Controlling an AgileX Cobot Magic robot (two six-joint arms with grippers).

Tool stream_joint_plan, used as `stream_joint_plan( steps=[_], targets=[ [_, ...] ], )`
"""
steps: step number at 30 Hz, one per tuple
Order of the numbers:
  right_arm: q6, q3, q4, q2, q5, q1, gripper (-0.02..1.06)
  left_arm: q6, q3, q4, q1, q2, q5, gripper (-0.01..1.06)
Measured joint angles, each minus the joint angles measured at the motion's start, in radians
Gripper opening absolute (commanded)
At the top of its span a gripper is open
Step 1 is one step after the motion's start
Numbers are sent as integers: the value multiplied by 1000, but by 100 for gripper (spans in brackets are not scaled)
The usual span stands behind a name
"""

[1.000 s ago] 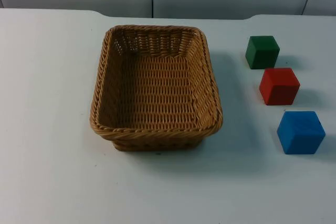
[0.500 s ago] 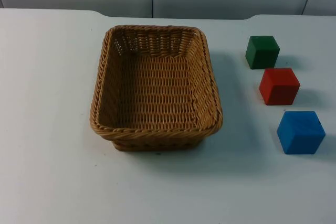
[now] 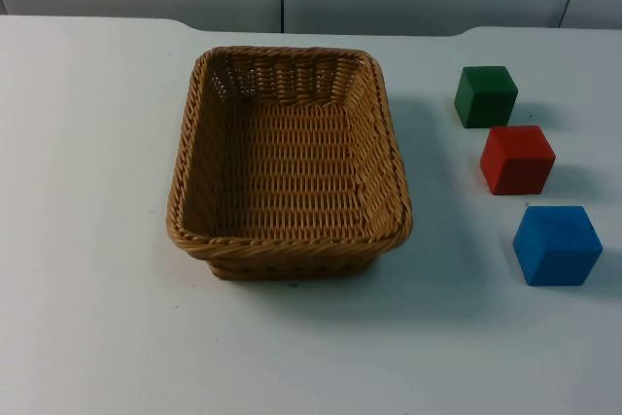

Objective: Pick up the basket with the left hand and place the blue cube into the basket with the right hand.

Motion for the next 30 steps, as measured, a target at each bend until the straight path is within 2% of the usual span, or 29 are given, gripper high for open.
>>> stream_joint_plan(
  steps=[3, 6, 7, 12, 20, 30],
  targets=[
    [0, 0, 0, 0, 0, 0, 104, 35, -44, -47, 0, 102, -2, 87],
    [0, 0, 0, 0, 0, 0, 104, 153, -117, -206, 0, 260, -2, 87],
    [0, 0, 0, 0, 0, 0, 104, 153, -117, -206, 0, 260, -2, 87],
    [0, 0, 0, 0, 0, 0, 104, 311, -183, -397, 0, 459, -10, 87],
    [0, 0, 0, 0, 0, 0, 104, 383, -215, -475, -13, 670, -22, 87],
    [0, 0, 0, 0, 0, 0, 104, 403, -317, -489, -109, 936, -32, 87]
  ],
)
